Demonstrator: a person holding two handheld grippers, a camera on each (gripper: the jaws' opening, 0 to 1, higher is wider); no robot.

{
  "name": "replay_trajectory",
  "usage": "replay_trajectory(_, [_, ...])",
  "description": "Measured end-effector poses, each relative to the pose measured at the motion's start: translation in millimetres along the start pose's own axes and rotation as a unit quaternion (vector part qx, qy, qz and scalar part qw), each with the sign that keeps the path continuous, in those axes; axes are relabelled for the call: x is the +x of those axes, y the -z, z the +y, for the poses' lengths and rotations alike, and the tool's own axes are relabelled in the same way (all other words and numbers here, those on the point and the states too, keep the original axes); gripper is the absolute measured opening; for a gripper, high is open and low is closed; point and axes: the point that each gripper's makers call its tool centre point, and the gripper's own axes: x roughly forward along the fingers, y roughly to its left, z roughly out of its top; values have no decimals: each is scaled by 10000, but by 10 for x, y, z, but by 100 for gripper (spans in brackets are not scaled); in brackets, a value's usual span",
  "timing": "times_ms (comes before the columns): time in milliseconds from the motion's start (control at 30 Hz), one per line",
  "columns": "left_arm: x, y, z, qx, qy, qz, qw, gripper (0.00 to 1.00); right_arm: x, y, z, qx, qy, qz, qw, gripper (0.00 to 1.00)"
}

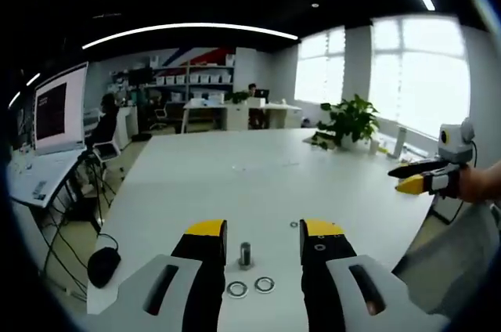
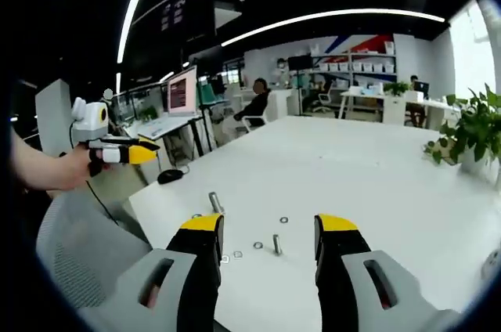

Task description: Place the washer onto the threaded stud by aligning its center hole with the stud, sliding it down to the base, and recovering from edge contact or off-axis alignment until the washer reaches the visible bottom stop.

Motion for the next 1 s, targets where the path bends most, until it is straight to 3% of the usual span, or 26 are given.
replay_trajectory(300, [10,11,-26,57,53,23,10000,35,-10,-9,-15,-77,64,-5,9999,49])
replay_trajectory(1000, [19,9,-42,123,64,49,9999,35,99,-48,104,-409,-159,-3,9990,48])
